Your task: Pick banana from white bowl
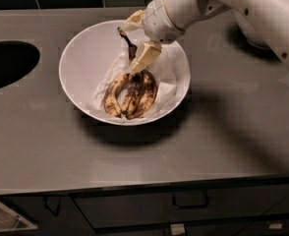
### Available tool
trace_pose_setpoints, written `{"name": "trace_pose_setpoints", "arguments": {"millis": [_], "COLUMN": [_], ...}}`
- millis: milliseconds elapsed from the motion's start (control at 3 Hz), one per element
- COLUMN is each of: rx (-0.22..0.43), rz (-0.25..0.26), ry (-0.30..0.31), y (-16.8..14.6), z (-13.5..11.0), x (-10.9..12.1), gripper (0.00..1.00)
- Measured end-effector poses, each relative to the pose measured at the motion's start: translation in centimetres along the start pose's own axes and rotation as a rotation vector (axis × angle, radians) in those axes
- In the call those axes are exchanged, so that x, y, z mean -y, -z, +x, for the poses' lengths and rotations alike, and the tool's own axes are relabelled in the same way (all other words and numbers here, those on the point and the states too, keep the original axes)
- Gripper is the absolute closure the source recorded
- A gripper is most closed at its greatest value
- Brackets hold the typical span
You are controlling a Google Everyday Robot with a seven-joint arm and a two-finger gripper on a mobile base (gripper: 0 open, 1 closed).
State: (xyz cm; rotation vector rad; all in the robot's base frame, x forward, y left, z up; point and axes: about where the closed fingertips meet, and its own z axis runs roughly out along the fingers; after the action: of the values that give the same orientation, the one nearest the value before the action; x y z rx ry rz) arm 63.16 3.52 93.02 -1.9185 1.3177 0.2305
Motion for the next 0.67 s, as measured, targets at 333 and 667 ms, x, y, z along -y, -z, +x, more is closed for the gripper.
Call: {"name": "trace_pose_setpoints", "arguments": {"millis": [333,667], "rx": [0.003,0.003], "rz": [-0.008,-0.013], "ry": [0.008,0.015], "y": [-0.29,-0.48], "z": [-0.15,-0.27], "x": [0.62,1.12], "gripper": [0.29,0.43]}}
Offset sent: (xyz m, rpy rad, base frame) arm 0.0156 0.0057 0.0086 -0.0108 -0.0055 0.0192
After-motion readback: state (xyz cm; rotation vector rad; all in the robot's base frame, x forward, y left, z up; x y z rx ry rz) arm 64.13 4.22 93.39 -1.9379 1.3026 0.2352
